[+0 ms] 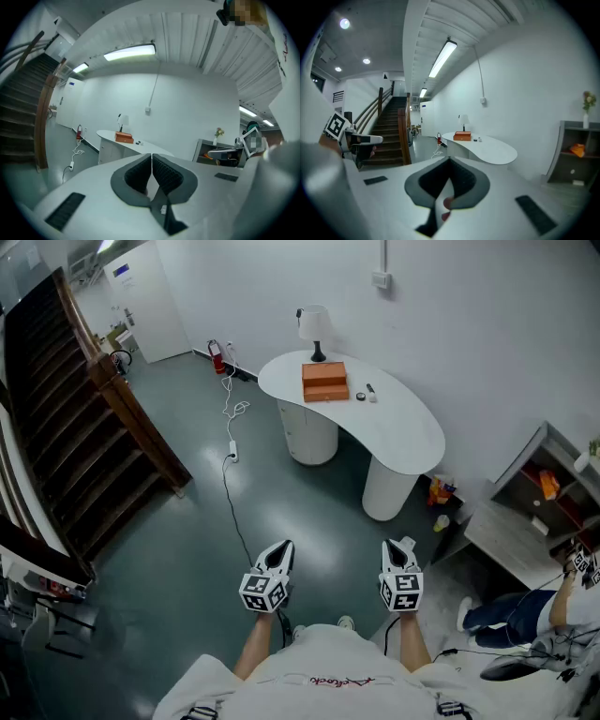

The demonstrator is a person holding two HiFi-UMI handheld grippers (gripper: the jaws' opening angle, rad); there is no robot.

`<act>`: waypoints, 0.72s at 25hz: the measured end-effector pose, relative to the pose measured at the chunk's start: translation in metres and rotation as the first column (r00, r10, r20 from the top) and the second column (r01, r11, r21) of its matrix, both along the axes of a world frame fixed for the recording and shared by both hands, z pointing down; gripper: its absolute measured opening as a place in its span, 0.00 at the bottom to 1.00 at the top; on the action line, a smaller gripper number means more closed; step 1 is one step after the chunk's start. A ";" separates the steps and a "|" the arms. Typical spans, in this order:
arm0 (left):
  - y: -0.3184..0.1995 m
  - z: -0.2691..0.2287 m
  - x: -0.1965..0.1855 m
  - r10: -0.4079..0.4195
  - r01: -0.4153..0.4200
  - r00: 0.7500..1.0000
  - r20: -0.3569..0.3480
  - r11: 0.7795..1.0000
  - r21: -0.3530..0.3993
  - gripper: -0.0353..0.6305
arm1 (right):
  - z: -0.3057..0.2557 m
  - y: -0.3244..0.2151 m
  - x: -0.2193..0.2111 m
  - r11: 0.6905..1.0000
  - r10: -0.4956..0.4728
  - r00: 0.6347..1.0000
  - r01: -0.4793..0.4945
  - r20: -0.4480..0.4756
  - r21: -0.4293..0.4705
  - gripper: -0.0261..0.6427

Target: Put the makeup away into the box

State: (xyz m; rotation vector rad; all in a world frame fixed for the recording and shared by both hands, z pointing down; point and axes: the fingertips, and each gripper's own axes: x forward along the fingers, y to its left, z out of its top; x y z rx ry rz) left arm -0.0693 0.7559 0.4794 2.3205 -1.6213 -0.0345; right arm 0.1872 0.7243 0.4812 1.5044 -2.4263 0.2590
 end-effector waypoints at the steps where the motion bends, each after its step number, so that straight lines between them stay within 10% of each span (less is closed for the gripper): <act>1: 0.000 0.000 0.001 -0.002 0.002 1.000 0.000 1.000 0.000 0.08 | 0.001 0.000 0.000 1.000 -0.002 1.000 0.002 0.000 0.000 0.07; 18: -0.010 0.004 0.021 -0.023 0.023 1.000 0.007 1.000 -0.008 0.08 | 0.009 -0.012 0.012 0.998 -0.056 0.998 0.057 0.028 -0.018 0.07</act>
